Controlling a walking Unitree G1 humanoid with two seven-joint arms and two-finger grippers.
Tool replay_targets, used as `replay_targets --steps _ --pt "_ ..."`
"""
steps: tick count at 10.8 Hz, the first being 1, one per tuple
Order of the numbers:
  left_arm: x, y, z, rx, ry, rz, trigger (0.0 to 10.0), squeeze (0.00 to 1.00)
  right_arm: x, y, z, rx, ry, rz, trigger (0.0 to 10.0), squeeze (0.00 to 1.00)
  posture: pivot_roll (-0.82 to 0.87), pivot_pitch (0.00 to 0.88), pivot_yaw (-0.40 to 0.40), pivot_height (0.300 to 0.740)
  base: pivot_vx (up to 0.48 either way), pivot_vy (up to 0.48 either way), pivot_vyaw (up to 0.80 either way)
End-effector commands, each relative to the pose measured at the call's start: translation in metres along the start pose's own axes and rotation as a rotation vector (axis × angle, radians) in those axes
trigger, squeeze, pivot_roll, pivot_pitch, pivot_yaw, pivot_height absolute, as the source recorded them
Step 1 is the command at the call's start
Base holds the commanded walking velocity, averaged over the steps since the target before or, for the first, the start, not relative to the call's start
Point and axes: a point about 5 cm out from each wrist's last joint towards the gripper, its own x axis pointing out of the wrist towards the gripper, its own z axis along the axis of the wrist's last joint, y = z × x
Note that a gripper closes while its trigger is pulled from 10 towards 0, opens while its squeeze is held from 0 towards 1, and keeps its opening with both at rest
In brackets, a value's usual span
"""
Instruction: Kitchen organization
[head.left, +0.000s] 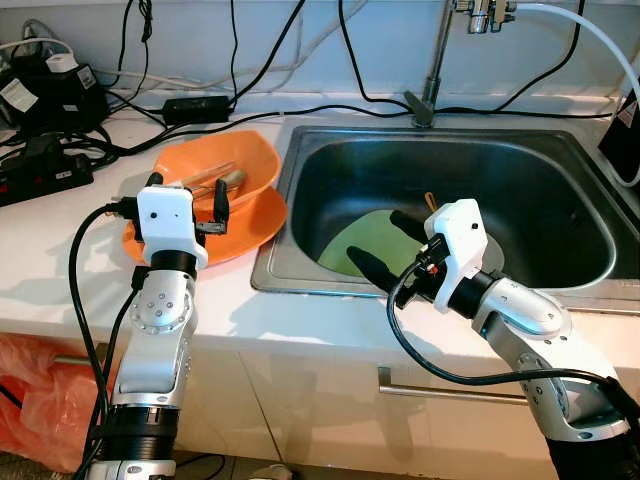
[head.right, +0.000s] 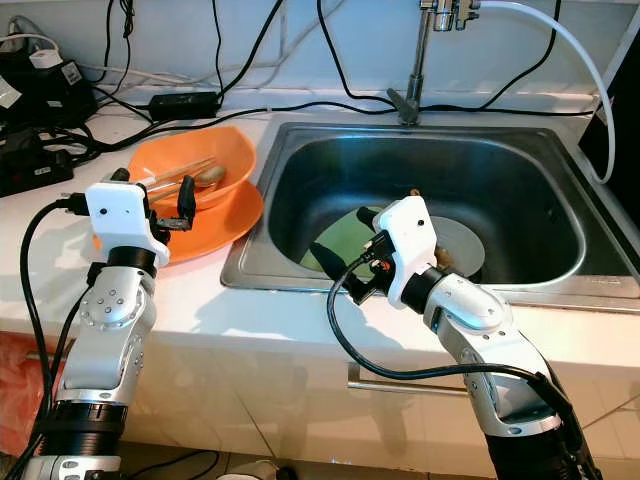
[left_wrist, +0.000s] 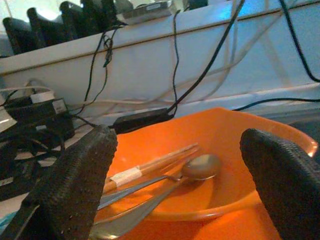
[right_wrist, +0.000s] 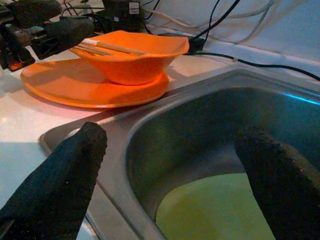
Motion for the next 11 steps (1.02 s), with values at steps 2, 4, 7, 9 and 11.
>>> replay_targets --steps 2,4,7,9,11 --pt "-0.0057 0.0021 0.0002 0.024 0.005 -0.020 10.0 0.00 -0.0006 0.0034 0.0017 0.003 0.000 0.026 10.0 0.00 0.12 0.014 0.080 0.740 0.000 0.000 0.00" --pt "-0.0082 0.0027 0.0025 0.040 -0.007 -0.027 10.0 0.00 -0.0003 0.0038 0.0029 0.003 -0.012 0.024 10.0 0.00 0.12 0.013 0.078 0.740 0.000 0.000 0.00" --pt "-0.0065 -0.0029 0.0092 0.037 -0.031 -0.049 10.0 0.00 0.0019 -0.0051 0.0033 0.009 -0.019 -0.055 10.0 0.00 0.12 0.011 0.079 0.740 0.000 0.000 0.00" --pt "-0.0071 -0.0030 0.0082 0.031 -0.024 -0.049 10.0 0.00 0.0008 -0.0049 0.0026 0.018 -0.017 -0.048 10.0 0.00 0.12 0.011 0.079 0.740 0.000 0.000 0.00" --pt "-0.0071 -0.0030 0.0082 0.031 -0.024 -0.049 10.0 0.00 0.0008 -0.0049 0.0026 0.018 -0.017 -0.048 10.0 0.00 0.12 0.011 0.079 0.740 0.000 0.000 0.00"
